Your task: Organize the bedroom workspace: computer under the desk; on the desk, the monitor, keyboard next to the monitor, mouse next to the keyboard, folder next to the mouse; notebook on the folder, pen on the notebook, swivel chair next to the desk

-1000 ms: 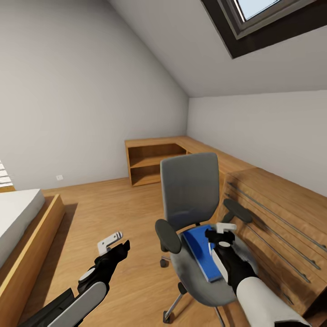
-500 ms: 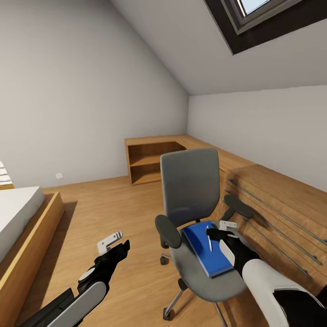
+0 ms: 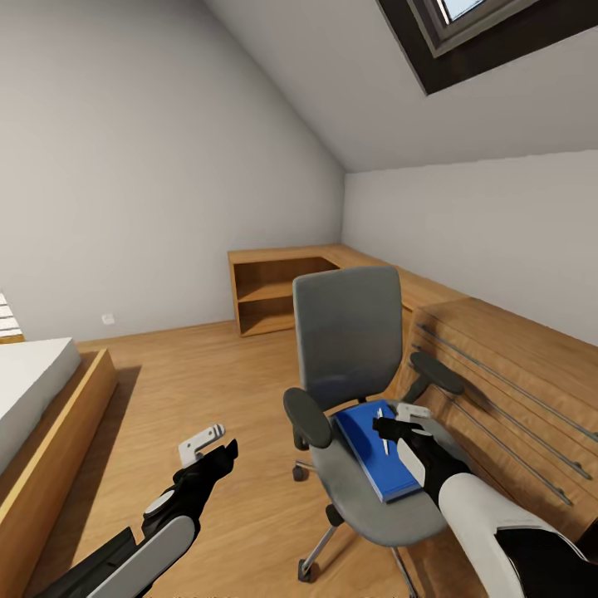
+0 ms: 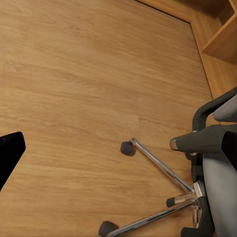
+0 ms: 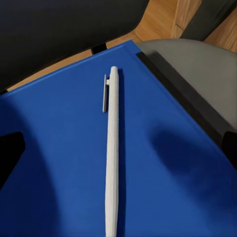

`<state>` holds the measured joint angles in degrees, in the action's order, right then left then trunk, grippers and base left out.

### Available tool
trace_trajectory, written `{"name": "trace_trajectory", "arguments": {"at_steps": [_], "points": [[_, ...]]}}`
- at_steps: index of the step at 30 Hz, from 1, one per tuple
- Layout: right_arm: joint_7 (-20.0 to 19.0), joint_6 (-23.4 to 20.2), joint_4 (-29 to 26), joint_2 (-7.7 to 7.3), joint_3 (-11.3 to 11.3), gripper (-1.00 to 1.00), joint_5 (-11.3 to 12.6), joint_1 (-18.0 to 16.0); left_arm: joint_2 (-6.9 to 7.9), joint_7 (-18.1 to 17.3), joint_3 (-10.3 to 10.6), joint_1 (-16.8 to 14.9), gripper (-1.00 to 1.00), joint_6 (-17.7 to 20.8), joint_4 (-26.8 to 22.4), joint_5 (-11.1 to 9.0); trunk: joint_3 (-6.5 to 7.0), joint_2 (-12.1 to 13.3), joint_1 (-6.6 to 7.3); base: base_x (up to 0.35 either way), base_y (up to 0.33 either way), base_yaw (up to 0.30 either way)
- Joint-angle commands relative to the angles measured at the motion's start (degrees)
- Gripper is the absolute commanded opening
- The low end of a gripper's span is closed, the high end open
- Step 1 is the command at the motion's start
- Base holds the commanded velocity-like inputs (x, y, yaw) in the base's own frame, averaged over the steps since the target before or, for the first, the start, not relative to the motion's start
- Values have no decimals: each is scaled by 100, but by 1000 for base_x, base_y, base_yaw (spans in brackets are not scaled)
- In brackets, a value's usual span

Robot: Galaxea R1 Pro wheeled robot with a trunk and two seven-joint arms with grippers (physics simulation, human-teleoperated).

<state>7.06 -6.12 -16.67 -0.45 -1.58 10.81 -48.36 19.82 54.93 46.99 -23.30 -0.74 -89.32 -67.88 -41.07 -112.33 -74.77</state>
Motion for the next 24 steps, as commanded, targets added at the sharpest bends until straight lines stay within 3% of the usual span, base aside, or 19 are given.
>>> {"name": "trace_trajectory", "arguments": {"at_steps": [1, 24], "points": [[25, -33, -13, -1, -18, 100, 47, 0, 4, 27, 12, -8, 100, -7, -7, -23, -6, -3, 1, 0, 0, 0], [65, -72, 23, 28, -20, 100, 74, 0, 4, 27, 8, -8, 100, 12, -9, -24, -6, -3, 1, 0, 0, 49]]}}
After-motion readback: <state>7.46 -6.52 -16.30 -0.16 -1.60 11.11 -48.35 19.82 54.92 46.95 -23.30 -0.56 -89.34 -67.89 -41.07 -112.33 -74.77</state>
